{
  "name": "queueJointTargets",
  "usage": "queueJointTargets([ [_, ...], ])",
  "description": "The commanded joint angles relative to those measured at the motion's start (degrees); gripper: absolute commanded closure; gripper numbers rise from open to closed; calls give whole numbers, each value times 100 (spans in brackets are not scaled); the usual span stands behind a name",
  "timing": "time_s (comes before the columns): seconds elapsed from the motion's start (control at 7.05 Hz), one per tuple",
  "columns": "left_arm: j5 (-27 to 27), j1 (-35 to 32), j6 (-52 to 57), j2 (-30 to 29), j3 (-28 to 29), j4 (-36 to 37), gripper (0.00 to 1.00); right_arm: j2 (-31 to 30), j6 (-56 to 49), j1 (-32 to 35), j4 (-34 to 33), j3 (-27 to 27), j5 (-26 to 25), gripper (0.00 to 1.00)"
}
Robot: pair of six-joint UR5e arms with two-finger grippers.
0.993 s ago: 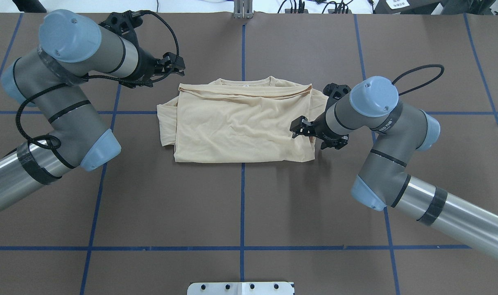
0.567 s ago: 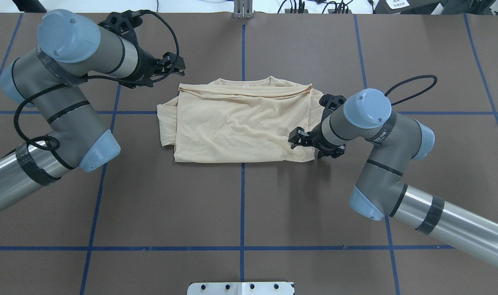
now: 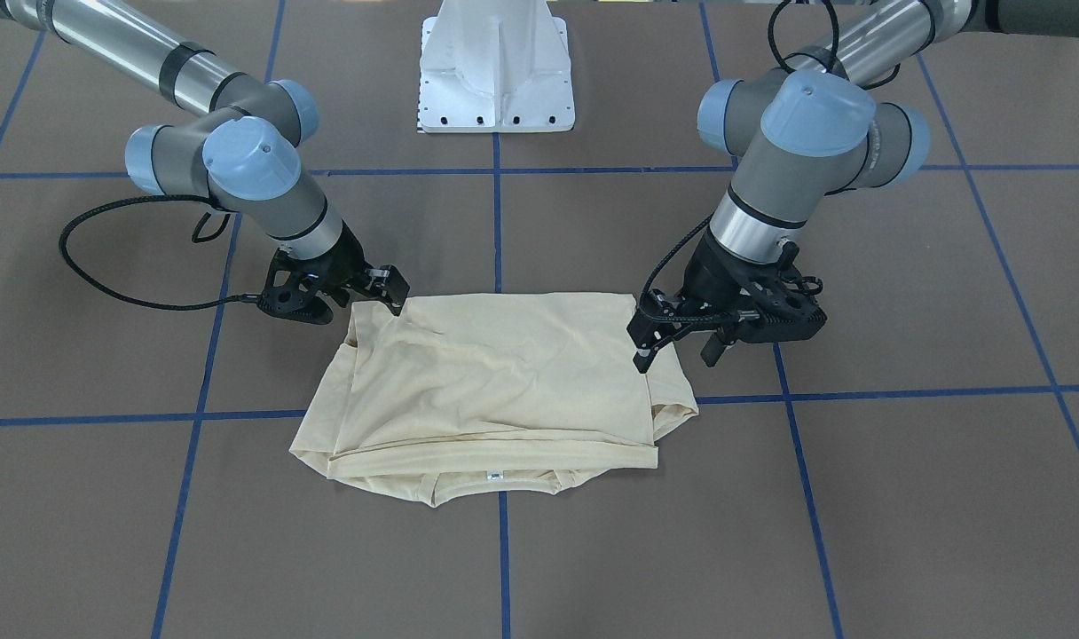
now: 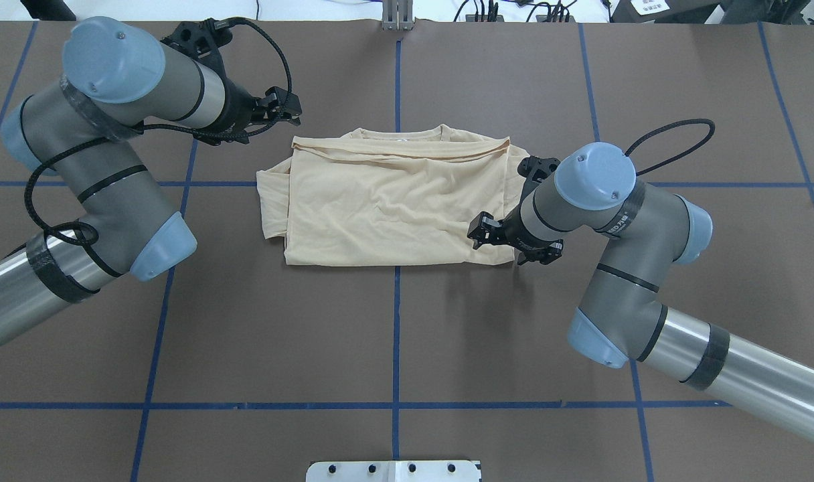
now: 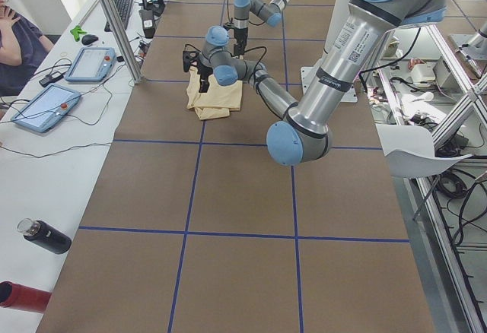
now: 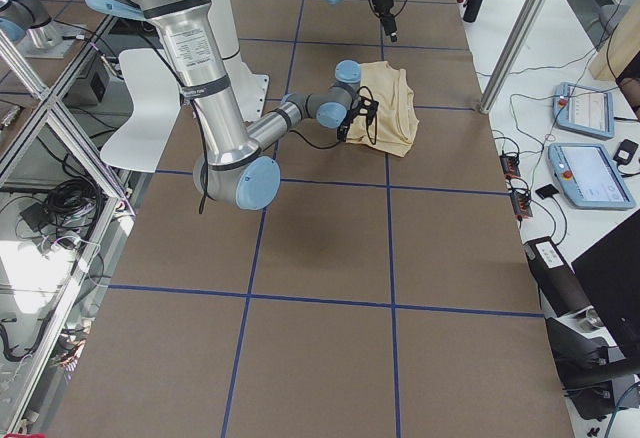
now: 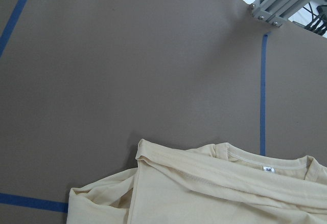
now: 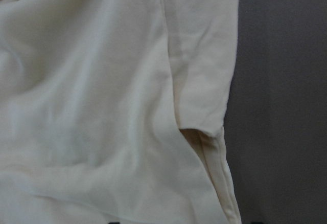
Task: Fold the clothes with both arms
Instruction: 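Move the right gripper down to the folded shirt's side edge and grasp it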
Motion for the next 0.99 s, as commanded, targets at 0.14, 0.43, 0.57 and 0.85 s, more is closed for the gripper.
queueJointTargets([
  [0.14,0,9,-2,0,0,6,0,-3,-56,-77,-91,-23,-21,12],
  [0.43,0,9,-2,-9,-18,6,0,5,-56,-60,-100,-23,-12,44],
  [0.57,0,9,-2,-9,-9,6,0,5,-56,-42,-100,-23,-21,70],
  [0.85,0,17,-2,0,0,6,0,-3,-56,2,-100,-14,-4,100],
])
